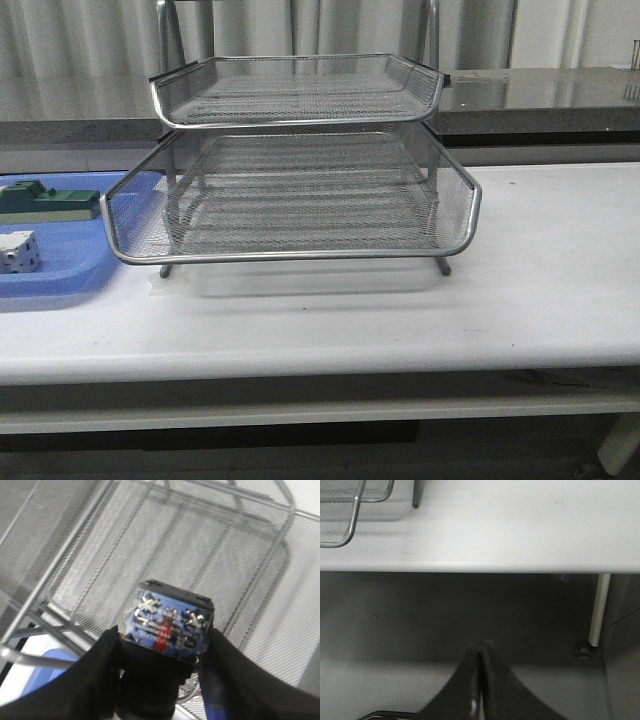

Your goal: Place button on rack with both arms

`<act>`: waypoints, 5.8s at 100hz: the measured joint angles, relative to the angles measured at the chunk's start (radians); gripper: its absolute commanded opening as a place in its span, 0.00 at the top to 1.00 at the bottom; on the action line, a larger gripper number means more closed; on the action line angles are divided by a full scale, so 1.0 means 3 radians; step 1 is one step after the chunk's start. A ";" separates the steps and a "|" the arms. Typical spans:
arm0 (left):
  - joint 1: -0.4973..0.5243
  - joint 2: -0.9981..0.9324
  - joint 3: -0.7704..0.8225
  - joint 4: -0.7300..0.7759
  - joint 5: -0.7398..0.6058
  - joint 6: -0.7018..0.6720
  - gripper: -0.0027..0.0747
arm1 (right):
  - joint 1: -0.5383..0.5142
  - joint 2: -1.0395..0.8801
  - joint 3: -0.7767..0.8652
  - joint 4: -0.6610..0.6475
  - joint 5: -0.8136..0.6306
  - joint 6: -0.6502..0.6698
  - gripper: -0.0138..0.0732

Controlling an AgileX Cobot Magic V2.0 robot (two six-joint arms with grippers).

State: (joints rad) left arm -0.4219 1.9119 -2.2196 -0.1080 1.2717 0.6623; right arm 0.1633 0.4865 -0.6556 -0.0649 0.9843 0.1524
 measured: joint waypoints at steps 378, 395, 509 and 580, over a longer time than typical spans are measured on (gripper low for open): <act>0.0980 -0.1453 0.2443 -0.0342 -0.0475 -0.0719 0.45 | 0.0000 -0.0006 0.0000 0.0000 0.0000 0.0000 0.92; 0.1147 -0.1975 0.3180 -0.0370 -0.1010 -0.0719 0.45 | 0.0000 -0.0006 0.0000 0.0000 0.0000 0.0000 0.92; 0.1176 -0.5395 0.6524 -0.0885 -0.3933 -0.0719 0.45 | 0.0000 -0.0006 0.0000 0.0000 0.0000 0.0000 0.92; 0.1176 -0.5633 0.6632 -0.0904 -0.3941 -0.0719 0.91 | 0.0000 -0.0006 0.0000 0.0000 0.0000 0.0000 0.92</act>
State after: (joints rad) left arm -0.0691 0.2219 -0.2301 -0.3792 0.0895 0.4466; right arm 0.1633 0.4849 -0.6556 -0.0649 0.9843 0.1524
